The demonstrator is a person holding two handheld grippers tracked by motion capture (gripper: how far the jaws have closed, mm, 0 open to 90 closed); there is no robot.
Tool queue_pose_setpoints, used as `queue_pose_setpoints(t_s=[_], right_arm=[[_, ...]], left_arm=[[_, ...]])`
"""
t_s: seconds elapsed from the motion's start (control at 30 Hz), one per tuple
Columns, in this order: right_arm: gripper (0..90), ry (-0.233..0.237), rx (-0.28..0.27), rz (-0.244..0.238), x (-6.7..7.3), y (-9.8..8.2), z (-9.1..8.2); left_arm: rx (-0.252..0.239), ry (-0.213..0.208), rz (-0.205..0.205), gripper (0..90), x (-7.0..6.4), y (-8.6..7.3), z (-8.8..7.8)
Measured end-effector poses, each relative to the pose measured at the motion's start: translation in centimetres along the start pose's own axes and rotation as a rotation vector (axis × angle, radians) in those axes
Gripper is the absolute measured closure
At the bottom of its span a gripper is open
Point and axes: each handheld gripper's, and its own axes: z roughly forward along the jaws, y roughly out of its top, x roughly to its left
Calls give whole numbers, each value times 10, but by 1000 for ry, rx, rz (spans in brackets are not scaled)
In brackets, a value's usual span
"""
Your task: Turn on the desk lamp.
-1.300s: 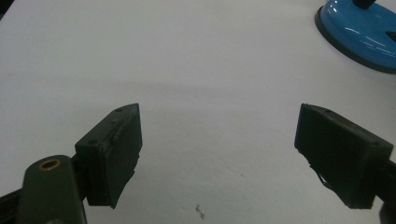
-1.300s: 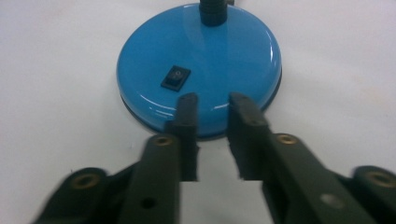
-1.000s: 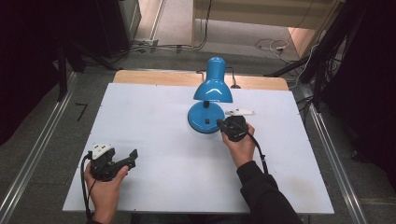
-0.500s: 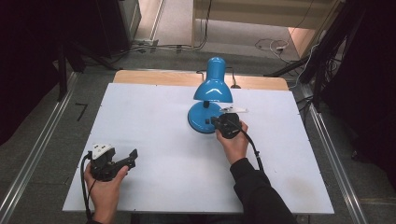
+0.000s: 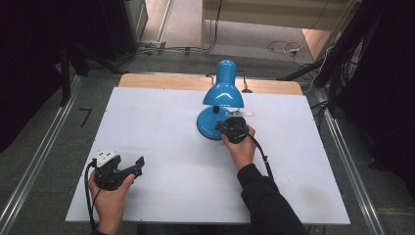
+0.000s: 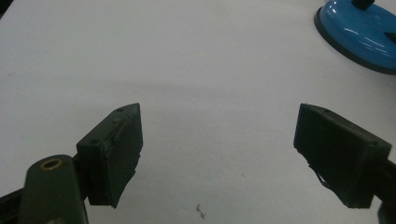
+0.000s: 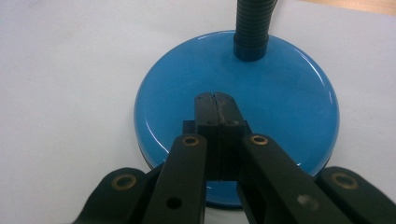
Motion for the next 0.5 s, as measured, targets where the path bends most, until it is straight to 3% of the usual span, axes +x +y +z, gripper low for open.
queue_pose_setpoints(t_s=[0.5], right_arm=[[881, -11, 9, 4, -1, -1, 6]], left_arm=[[1, 1, 0, 163, 0, 0, 0]])
